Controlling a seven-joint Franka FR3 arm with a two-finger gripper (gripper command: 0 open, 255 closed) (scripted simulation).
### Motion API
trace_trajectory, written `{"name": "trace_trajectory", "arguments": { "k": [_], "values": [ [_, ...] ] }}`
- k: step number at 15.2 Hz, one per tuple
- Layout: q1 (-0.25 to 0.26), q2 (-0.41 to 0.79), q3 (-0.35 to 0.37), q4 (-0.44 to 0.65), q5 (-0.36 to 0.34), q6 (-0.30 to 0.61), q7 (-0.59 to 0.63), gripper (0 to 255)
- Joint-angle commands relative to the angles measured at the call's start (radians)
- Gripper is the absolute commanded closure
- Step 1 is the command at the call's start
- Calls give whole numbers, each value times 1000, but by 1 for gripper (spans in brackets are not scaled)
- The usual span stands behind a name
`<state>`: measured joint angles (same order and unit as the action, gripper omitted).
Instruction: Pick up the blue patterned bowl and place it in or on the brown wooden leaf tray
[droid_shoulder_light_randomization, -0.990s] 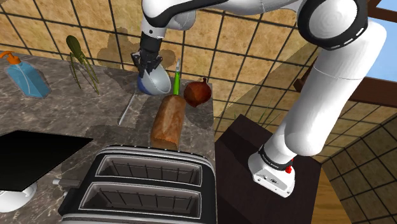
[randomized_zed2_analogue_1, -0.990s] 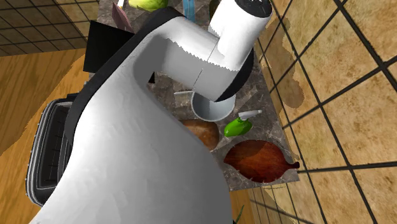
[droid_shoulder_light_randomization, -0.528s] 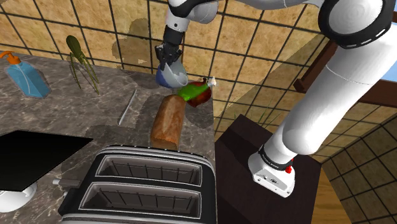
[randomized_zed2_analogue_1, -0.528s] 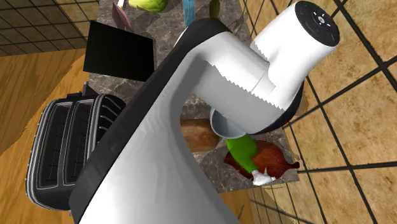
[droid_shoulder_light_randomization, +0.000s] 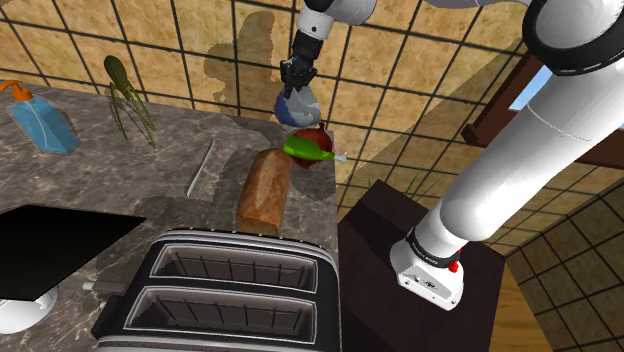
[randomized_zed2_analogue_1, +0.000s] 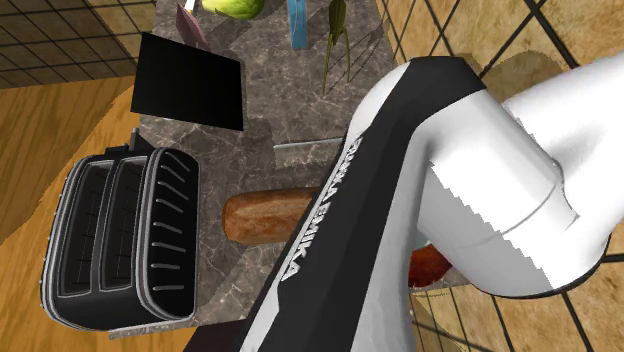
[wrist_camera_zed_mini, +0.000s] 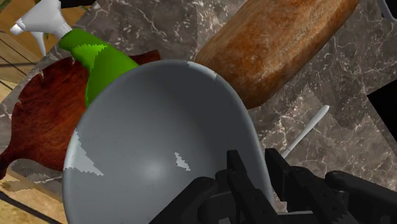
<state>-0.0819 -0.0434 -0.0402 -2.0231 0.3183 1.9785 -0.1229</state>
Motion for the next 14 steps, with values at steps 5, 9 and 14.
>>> {"name": "trace_trajectory", "arguments": {
  "k": [5,9,14],
  "values": [
    [-69,-41,-76,-3,-18,-75,-123,255],
    [-106,-45,-119,4,-29,-108,-193,255],
    [-105,-30,-118,-46,-20,-45,-212,255]
  ]
}}
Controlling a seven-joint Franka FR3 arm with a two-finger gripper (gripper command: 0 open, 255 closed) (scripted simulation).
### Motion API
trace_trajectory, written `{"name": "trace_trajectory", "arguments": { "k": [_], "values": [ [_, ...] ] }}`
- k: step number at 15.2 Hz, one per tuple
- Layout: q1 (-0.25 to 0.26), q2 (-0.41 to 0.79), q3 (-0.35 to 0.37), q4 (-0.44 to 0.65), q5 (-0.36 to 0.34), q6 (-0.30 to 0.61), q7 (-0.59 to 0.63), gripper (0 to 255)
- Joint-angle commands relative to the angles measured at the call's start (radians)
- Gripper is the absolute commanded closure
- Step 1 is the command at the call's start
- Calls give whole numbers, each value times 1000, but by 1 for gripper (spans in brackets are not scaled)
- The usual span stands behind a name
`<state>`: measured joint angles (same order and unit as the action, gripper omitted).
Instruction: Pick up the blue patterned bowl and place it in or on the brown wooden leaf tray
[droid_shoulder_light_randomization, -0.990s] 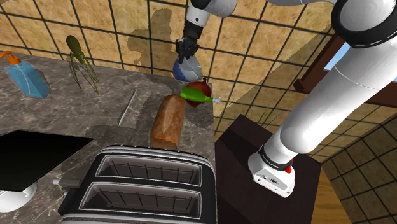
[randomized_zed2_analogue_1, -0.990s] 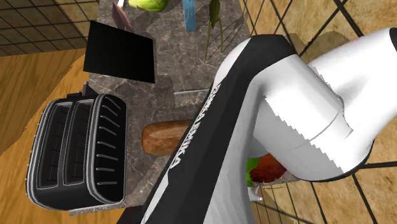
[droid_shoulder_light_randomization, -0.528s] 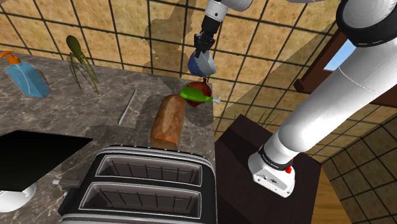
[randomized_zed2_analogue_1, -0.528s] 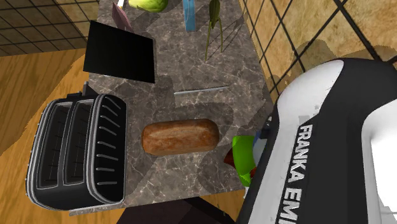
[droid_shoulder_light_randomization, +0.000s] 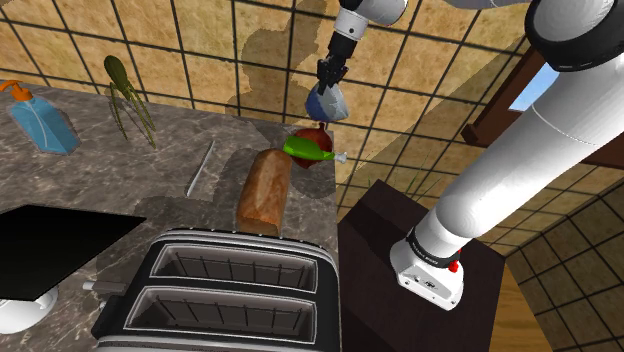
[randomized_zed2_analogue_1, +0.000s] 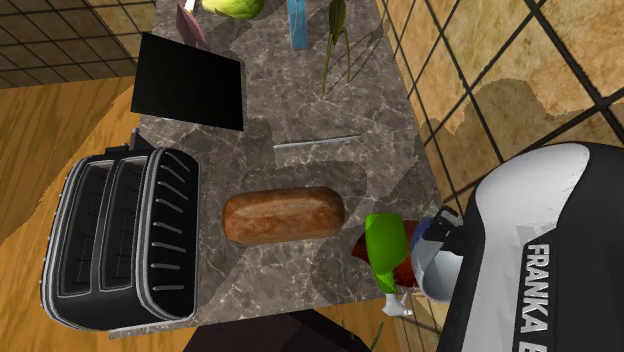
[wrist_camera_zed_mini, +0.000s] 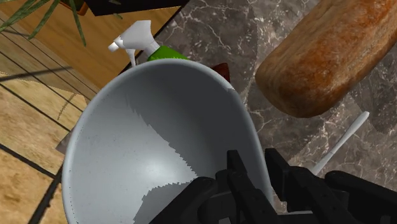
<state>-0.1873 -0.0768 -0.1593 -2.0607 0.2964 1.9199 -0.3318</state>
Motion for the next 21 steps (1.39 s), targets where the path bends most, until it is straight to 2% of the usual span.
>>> {"name": "trace_trajectory", "arguments": {
  "k": [1,21],
  "values": [
    [1,7,1,-18,4,26,-8,255],
    [6,115,5,-153,66,255,-98,255]
  ]
}}
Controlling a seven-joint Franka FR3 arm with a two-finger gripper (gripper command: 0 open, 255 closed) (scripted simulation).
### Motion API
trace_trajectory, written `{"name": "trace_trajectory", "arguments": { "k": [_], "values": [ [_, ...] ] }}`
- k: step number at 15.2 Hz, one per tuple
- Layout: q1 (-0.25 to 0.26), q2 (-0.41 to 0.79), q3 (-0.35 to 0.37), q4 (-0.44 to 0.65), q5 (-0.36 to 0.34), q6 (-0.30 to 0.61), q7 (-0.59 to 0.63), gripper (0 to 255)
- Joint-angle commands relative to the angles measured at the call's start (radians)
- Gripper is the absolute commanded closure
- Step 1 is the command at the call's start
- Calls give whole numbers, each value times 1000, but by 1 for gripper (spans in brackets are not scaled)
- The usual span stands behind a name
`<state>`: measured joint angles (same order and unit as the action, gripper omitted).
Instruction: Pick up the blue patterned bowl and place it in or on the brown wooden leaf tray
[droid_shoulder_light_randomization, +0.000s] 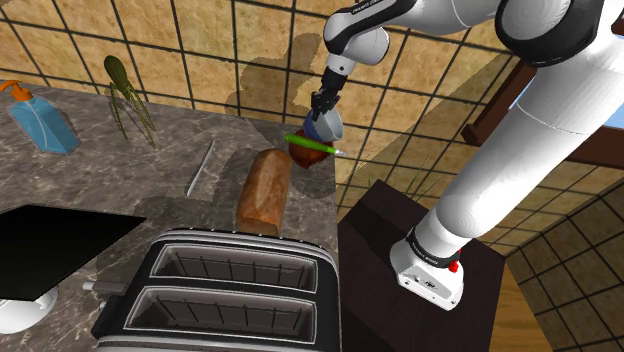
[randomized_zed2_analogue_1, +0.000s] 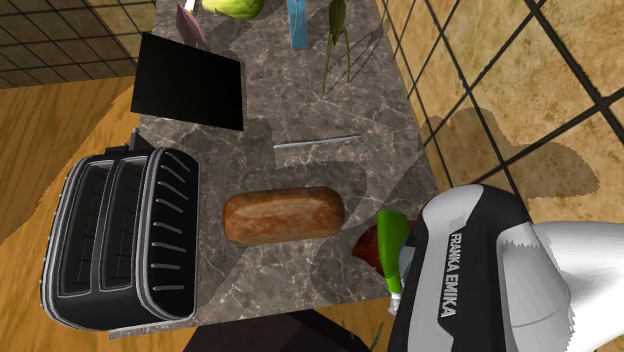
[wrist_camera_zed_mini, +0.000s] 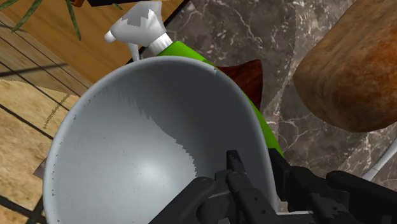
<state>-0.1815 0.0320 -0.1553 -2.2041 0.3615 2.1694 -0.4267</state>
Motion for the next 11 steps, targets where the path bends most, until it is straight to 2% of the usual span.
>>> {"name": "trace_trajectory", "arguments": {
  "k": [1,7,8,11],
  "values": [
    [1,6,1,-10,1,5,-3,255],
    [1,6,1,-10,2,5,-3,255],
    [1,8,1,-8,2,6,-3,0],
    [3,8,2,-9,2,7,-1,0]
  ]
}}
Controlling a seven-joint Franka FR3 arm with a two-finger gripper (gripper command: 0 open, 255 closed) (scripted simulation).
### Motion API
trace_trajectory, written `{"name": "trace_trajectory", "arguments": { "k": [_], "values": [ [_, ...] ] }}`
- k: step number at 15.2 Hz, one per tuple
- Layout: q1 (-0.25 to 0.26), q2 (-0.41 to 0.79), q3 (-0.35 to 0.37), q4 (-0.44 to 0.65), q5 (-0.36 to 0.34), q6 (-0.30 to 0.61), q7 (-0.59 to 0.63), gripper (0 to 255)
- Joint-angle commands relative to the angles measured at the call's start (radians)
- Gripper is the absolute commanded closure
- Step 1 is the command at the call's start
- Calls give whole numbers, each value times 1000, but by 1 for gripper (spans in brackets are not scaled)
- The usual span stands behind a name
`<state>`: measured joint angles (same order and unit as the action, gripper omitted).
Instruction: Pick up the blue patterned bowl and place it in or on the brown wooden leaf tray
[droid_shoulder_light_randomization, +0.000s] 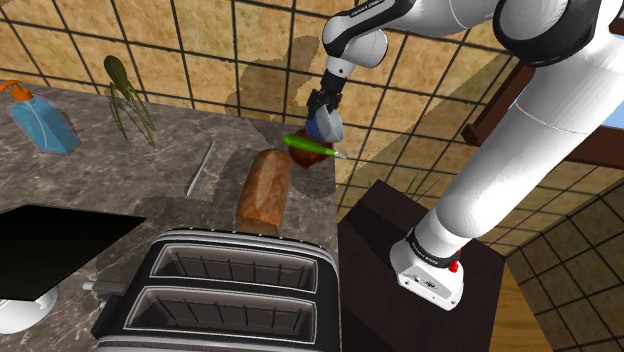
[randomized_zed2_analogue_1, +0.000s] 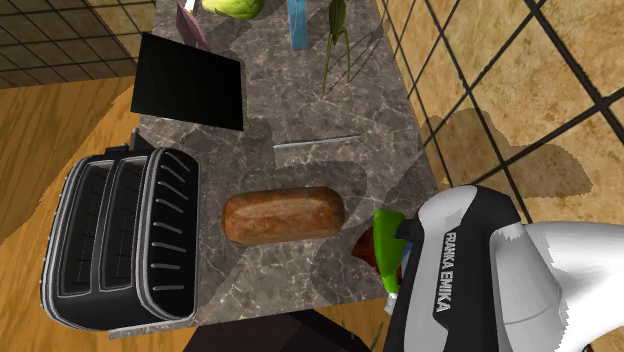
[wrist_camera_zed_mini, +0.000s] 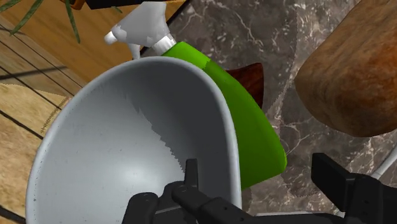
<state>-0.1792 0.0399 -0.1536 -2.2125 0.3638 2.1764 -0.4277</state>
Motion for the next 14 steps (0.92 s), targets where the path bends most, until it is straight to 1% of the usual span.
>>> {"name": "trace_trajectory", "arguments": {
  "k": [1,2,6,14],
  "values": [
    [0,1,0,0,0,0,0,0],
    [-1,-2,-1,-1,-1,-2,-2,0],
    [-18,-55,-18,65,-39,-121,20,0],
    [-18,-55,-18,65,-39,-121,20,0]
  ]
}}
